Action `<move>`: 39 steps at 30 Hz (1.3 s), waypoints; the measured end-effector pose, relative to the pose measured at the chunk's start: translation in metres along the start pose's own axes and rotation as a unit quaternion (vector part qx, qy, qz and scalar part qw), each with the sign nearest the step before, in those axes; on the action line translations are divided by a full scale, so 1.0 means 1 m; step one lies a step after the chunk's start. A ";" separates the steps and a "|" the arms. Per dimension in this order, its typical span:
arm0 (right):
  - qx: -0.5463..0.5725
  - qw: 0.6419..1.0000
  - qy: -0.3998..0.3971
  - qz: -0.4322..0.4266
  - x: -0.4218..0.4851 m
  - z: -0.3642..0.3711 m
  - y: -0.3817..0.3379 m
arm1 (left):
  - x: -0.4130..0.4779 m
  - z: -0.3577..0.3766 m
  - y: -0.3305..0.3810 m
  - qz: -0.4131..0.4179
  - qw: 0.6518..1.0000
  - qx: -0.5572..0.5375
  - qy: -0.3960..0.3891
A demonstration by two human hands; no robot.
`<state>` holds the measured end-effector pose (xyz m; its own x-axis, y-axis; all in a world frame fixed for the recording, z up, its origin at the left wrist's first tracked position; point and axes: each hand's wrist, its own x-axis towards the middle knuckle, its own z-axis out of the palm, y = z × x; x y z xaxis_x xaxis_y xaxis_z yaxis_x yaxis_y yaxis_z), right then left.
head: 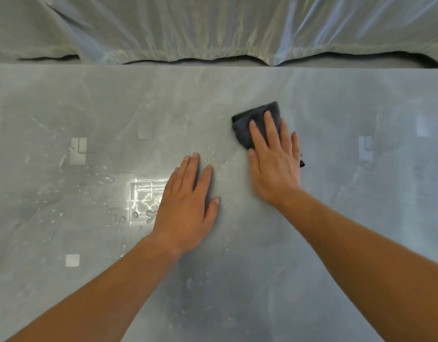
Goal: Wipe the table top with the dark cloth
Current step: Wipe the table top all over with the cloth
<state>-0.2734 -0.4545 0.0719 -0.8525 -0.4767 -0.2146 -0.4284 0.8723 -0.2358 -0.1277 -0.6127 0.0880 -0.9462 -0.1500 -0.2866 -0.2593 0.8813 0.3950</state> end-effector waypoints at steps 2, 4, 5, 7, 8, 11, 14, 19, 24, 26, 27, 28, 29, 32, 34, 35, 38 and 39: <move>-0.023 0.997 -0.031 -0.067 -0.034 0.006 0.003 | -0.003 0.000 0.000 -0.011 1.000 -0.010 0.003; -0.044 0.990 -0.061 -0.123 -0.046 0.005 0.020 | -0.010 0.000 0.002 -0.017 1.000 -0.010 0.010; -0.044 0.990 -0.055 -0.119 -0.043 0.003 0.031 | -0.014 0.001 0.004 -0.017 1.000 -0.007 0.013; -0.011 0.999 -0.023 -0.032 -0.031 -0.002 0.043 | -0.023 0.002 0.007 -0.016 1.000 0.001 0.015; 0.015 1.000 -0.008 0.026 -0.026 -0.003 0.043 | -0.027 0.003 0.007 -0.017 1.000 0.005 0.015; 0.028 0.996 0.017 0.084 -0.041 0.007 0.019 | -0.038 0.008 0.009 -0.021 1.000 0.021 0.009; -0.022 0.999 -0.012 -0.036 -0.096 0.022 0.006 | -0.044 0.011 0.011 -0.028 0.999 0.033 0.001; -0.061 0.987 -0.054 -0.136 -0.117 0.017 0.035 | -0.044 0.010 0.010 -0.043 0.999 0.018 -0.014; 0.013 0.998 -0.004 0.056 -0.093 0.018 0.020 | -0.049 0.012 0.009 -0.042 0.999 0.021 -0.009; -0.005 1.000 0.003 0.025 -0.122 0.029 0.004 | -0.057 0.015 0.011 -0.051 0.999 0.013 0.000; -0.016 1.000 -0.007 -0.018 -0.143 0.035 0.000 | -0.065 0.016 0.013 -0.058 0.998 0.005 0.005; -0.028 0.997 -0.021 -0.066 -0.165 0.040 -0.001 | -0.073 0.018 0.015 -0.064 0.998 -0.004 0.009; -0.042 0.993 -0.039 -0.108 -0.186 0.043 0.001 | -0.084 0.021 0.018 -0.066 0.998 -0.012 0.013; -0.061 0.980 -0.065 -0.178 -0.204 0.040 0.020 | -0.118 0.031 0.026 -0.067 0.998 -0.018 0.011; -0.066 0.981 -0.049 -0.175 -0.185 0.037 0.034 | -0.137 0.041 0.026 -0.066 0.998 -0.011 0.004; -0.059 0.987 -0.037 -0.147 -0.173 0.034 0.039 | -0.145 0.045 0.025 -0.066 0.998 -0.007 0.002; -0.019 0.999 0.002 -0.027 -0.156 0.032 0.037 | -0.159 0.051 0.028 -0.080 0.997 -0.012 0.002; -0.015 1.000 0.011 -0.003 -0.164 0.037 0.029 | -0.163 0.051 0.031 -0.087 0.996 -0.014 0.002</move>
<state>-0.1353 -0.3555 0.0656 -0.8565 -0.4789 -0.1927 -0.4410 0.8728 -0.2091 0.0284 -0.5383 0.1019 -0.8871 -0.3016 -0.3494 -0.4249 0.8293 0.3630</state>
